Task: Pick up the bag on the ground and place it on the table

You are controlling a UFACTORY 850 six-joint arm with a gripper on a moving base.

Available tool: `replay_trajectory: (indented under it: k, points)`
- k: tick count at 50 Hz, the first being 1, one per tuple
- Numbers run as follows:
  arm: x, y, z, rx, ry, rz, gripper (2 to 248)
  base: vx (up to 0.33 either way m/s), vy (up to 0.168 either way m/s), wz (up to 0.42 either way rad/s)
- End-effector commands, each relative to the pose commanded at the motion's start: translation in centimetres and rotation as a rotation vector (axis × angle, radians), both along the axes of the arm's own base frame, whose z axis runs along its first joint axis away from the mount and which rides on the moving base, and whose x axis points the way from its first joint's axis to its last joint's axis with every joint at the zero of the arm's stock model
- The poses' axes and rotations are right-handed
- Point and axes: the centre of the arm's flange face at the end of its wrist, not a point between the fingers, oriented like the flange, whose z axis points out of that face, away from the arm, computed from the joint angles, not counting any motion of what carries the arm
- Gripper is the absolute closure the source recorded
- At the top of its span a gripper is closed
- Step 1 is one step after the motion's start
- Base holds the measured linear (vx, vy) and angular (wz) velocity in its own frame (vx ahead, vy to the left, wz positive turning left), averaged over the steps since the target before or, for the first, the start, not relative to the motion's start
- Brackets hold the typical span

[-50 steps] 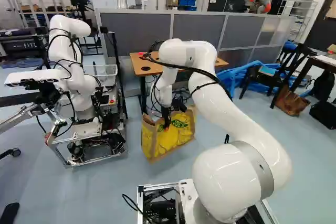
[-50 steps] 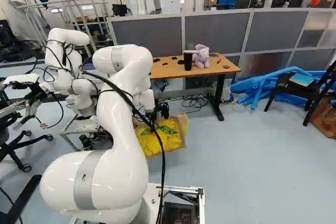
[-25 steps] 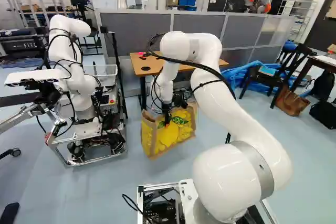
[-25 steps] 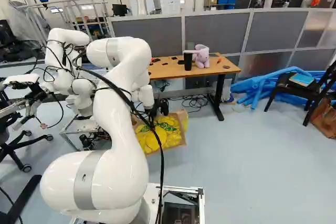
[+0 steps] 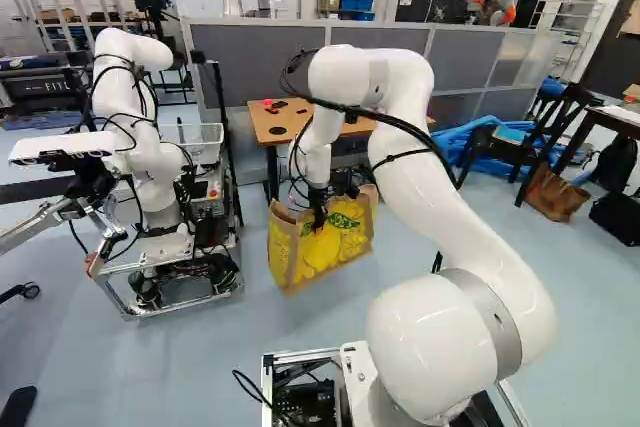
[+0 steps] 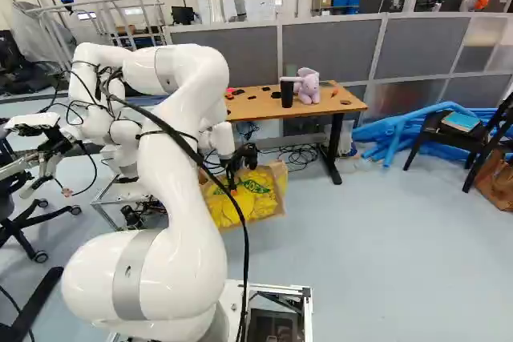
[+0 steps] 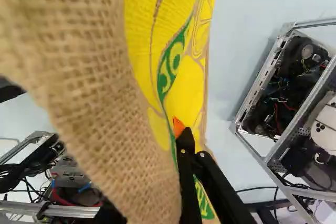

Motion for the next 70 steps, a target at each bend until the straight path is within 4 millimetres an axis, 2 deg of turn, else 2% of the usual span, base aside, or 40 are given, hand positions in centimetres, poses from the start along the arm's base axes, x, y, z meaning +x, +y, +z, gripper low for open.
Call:
replay_trajectory:
  k: [70]
  points:
    - [2.7, -0.8, 11.3, 0.009, -0.063, -0.02, 226, 0.0, 0.0, 0.0]
